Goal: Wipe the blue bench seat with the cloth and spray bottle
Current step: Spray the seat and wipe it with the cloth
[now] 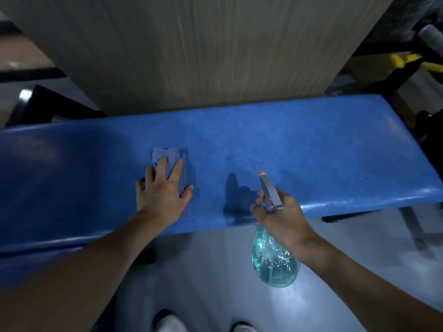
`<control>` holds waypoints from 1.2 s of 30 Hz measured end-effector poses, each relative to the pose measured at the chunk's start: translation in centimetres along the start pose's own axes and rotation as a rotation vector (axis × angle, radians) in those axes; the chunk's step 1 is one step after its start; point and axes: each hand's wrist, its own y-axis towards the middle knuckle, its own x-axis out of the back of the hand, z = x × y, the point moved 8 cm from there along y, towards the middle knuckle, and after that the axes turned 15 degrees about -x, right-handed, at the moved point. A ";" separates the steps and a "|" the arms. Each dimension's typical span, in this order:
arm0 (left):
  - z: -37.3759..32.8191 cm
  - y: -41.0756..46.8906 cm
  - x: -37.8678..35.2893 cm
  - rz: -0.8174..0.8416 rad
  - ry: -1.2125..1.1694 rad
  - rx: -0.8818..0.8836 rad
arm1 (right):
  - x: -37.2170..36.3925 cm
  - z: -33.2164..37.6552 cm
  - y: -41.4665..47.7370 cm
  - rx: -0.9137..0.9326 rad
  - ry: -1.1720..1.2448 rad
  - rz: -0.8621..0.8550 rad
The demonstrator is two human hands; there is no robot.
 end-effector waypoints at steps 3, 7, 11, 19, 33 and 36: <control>2.1 -2.1 0.2 0.000 0.002 0.055 | -2.0 0.5 -0.7 0.025 -0.035 0.043; 5.1 -4.3 0.1 0.023 0.013 0.096 | -4.6 0.8 -1.2 0.026 -0.126 0.010; 8.4 -6.2 0.0 0.044 0.011 0.124 | -7.5 1.5 -2.3 0.036 -0.122 -0.011; 15.7 -10.7 -0.2 0.064 0.018 0.224 | -16.0 3.8 -3.7 0.051 -0.115 0.158; 25.2 -17.3 0.1 0.038 0.007 0.307 | -28.9 7.4 -5.8 0.098 -0.195 0.219; 26.5 -18.9 0.3 -0.016 0.017 0.322 | -31.4 7.5 -6.0 0.088 -0.217 0.250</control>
